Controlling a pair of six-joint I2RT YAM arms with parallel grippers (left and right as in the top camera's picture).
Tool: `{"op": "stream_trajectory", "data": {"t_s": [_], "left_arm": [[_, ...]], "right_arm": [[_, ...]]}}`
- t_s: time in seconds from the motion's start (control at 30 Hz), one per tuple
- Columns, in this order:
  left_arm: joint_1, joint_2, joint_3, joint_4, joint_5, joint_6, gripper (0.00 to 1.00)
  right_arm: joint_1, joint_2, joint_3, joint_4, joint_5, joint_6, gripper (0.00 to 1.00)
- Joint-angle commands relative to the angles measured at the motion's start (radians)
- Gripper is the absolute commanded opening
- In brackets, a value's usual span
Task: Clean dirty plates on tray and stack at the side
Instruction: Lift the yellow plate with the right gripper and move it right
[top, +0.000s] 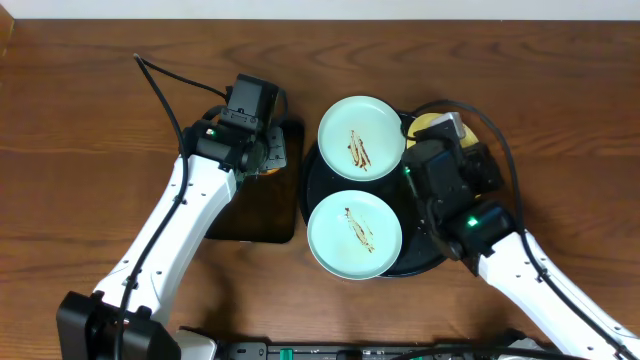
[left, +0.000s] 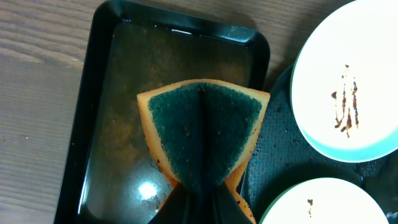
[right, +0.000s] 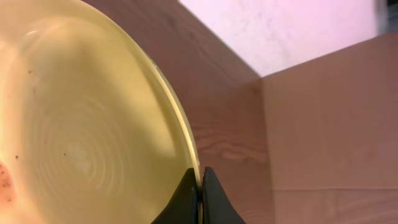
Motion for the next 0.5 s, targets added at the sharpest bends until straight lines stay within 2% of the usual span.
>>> {"op": "stream_trajectory", "data": {"t_s": [0.0, 0.3, 0.47], "left_arm": [[0.003, -0.001, -0.007, -0.007, -0.001, -0.013, 0.08], [0.003, -0.001, -0.007, -0.007, -0.001, -0.013, 0.08], [0.003, -0.001, -0.007, -0.007, -0.001, -0.013, 0.08]], "right_arm": [[0.046, -0.008, 0.010, 0.011, 0.126, -0.024, 0.01], [0.059, -0.007, 0.010, 0.059, 0.140, -0.029, 0.01], [0.013, -0.007, 0.010, 0.051, 0.075, 0.062, 0.01]]}}
